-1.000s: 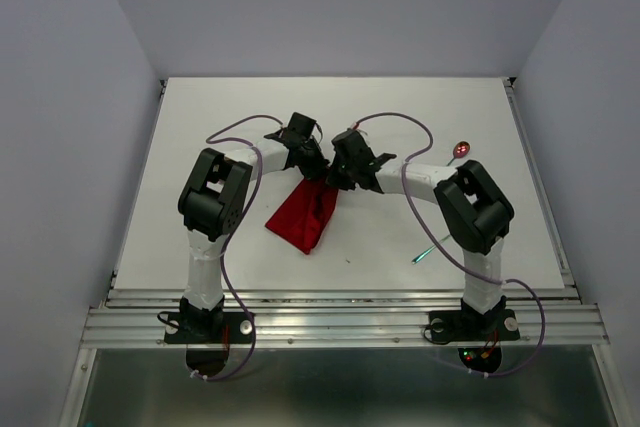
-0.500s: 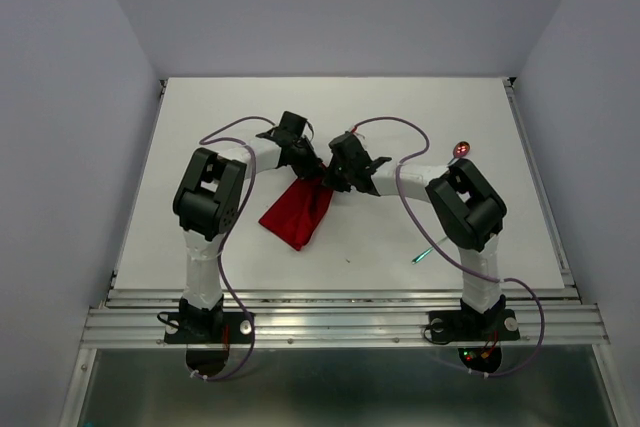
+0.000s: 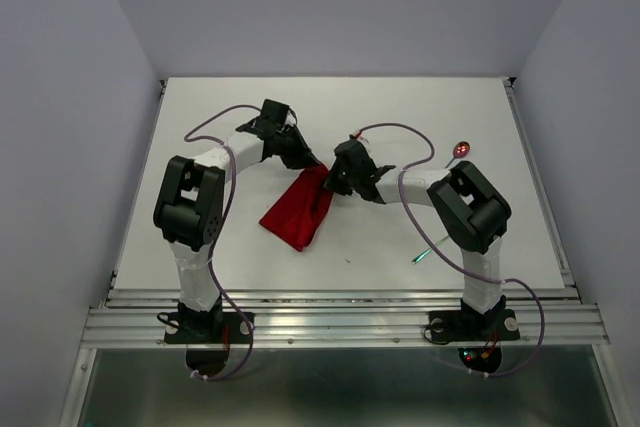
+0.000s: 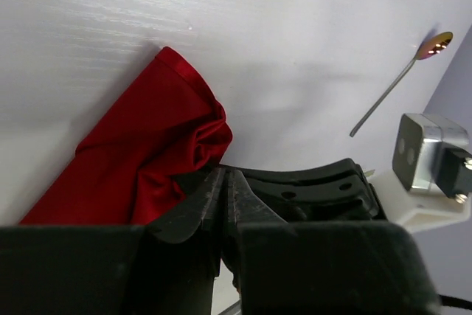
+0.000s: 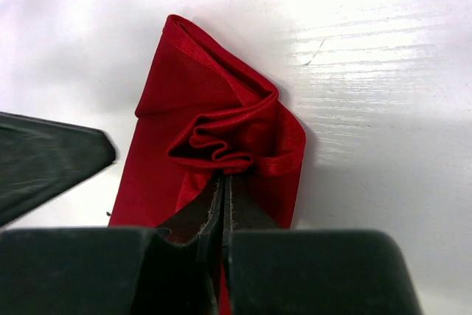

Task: Fold the napkin into a case and place the utensils inside
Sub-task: Fold the 2/3-rectangle-folded napkin at the center of the board.

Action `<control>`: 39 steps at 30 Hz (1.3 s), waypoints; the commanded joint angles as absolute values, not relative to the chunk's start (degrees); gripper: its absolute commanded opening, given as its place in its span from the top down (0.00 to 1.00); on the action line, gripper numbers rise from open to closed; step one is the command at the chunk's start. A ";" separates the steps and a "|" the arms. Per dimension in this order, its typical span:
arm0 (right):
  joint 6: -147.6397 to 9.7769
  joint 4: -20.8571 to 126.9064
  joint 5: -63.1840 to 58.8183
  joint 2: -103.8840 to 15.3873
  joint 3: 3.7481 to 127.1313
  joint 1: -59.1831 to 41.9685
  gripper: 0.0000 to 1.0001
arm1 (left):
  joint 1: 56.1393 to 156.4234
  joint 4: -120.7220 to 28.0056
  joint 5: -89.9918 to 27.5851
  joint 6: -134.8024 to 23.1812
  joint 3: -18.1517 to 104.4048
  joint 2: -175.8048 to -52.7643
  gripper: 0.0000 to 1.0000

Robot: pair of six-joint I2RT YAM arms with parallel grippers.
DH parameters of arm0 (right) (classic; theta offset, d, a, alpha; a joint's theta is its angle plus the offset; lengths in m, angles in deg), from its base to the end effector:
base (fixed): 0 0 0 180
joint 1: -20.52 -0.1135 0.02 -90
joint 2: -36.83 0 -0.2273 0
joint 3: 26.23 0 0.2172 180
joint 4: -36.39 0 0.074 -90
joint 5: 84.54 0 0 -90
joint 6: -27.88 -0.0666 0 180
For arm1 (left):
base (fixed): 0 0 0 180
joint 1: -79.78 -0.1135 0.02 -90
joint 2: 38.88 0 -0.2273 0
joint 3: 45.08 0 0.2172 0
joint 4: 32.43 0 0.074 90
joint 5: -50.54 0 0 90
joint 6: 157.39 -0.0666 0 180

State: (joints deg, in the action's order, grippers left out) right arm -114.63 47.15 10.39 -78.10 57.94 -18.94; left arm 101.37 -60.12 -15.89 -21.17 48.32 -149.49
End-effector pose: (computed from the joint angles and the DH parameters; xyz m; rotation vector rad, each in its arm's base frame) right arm 0.3183 0.2546 0.1155 0.3193 2.3815 0.7061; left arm 0.3651 -0.1731 0.1667 -0.3240 2.5072 -1.0195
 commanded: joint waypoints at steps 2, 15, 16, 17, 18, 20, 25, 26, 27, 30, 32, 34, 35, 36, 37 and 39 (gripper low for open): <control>-112.74 53.13 11.96 -78.48 54.32 -19.29 0.99 | 100.09 -61.82 -14.24 -24.67 48.04 -144.97 0.81; -106.24 53.13 11.17 -73.56 53.17 -18.77 0.99 | 96.22 -69.03 -28.83 -36.27 37.51 -137.15 1.00; -106.06 53.13 11.08 -73.12 53.17 -18.77 0.99 | 96.22 -68.77 -28.92 -36.54 36.27 -136.53 1.00; -105.63 53.13 11.00 -72.94 53.17 -18.77 0.99 | 96.22 -68.59 -28.40 -36.80 35.13 -135.92 1.00; -105.54 53.31 10.56 -72.86 53.52 -18.77 0.99 | 96.30 -68.41 -28.13 -37.41 32.94 -134.78 1.00; -105.27 53.66 10.29 -72.77 53.70 -18.77 0.99 | 96.31 -67.63 -26.73 -37.86 30.56 -133.45 1.00; -104.92 53.57 9.59 -72.94 54.14 -18.77 0.99 | 96.83 -64.55 -22.16 -39.09 23.09 -128.97 1.00; -104.75 53.75 9.50 -73.12 54.23 -18.77 0.99 | 97.27 -64.28 -22.06 -39.18 22.47 -128.71 1.00; -104.66 53.83 9.33 -73.12 54.32 -18.77 0.99 | 97.45 -64.20 -21.98 -39.26 21.85 -128.18 1.00; -104.48 53.84 9.41 -73.12 54.49 -18.77 0.99 | 97.71 -62.79 -21.36 -39.35 19.39 -126.33 1.00; -104.39 54.10 9.24 -73.21 54.67 -18.77 0.99 | 97.71 -62.18 -22.84 -38.83 18.42 -124.93 1.00; -104.13 54.19 9.06 -73.21 54.76 -18.77 0.99 | 97.80 -61.91 -23.47 -38.47 18.16 -122.99 1.00; -103.87 54.19 8.89 -73.21 54.93 -18.77 0.99 | 97.89 -62.08 -23.29 -38.56 18.15 -122.64 1.00; -103.60 54.19 8.62 -73.21 55.02 -18.77 0.99 | 97.89 -62.43 -23.21 -38.56 18.24 -122.73 1.00; -103.43 54.27 8.62 -73.29 55.19 -18.77 0.99 | 97.97 -62.78 -23.20 -38.48 18.16 -123.07 1.00; -102.81 54.71 8.62 -73.29 55.89 -18.77 0.99 | 98.41 -63.49 -23.29 -38.47 17.72 -124.13 1.00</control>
